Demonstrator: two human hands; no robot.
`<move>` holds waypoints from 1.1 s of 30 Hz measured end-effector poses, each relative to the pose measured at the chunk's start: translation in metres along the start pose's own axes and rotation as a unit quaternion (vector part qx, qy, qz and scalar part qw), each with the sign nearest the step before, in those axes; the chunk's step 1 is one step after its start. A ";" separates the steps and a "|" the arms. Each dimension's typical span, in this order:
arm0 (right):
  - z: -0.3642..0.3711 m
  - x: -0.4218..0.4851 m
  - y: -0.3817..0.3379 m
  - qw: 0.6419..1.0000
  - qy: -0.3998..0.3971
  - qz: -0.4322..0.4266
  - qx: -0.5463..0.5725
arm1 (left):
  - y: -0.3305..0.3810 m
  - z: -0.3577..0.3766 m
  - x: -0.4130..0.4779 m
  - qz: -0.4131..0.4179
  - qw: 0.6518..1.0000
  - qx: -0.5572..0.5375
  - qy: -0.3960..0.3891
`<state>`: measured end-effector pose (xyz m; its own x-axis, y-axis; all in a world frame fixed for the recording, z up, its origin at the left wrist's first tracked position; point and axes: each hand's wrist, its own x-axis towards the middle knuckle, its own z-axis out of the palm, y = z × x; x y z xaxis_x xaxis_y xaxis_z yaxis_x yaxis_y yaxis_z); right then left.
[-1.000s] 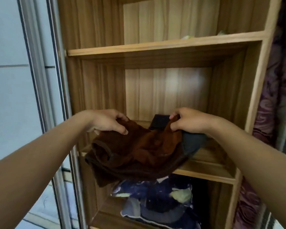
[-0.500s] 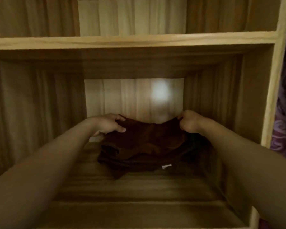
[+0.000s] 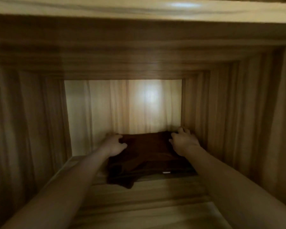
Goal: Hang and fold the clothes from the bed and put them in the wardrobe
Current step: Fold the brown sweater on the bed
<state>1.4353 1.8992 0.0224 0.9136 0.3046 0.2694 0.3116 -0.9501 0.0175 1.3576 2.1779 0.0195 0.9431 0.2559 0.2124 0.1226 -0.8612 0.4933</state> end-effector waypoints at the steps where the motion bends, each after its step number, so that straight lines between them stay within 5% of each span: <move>1: 0.004 0.005 0.000 1.000 -0.006 0.001 0.022 | 0.004 -0.001 0.003 0.027 1.000 0.011 0.011; 5: 0.027 0.020 0.003 0.994 -0.081 0.018 0.065 | 0.010 0.024 0.014 0.011 0.998 0.044 -0.047; 15: 0.043 0.038 0.006 0.980 -0.108 0.033 0.162 | -0.005 0.054 0.040 -0.038 0.995 0.064 -0.065; 33: 0.057 0.046 0.007 0.990 -0.116 0.024 0.081 | -0.003 0.061 0.029 -0.047 0.988 0.140 -0.033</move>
<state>1.4938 1.9107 -0.0200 0.9576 0.2855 0.0375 0.2878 -0.9458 -0.1503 1.4036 2.1616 -0.0270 0.9402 0.3199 0.1165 0.2832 -0.9248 0.2539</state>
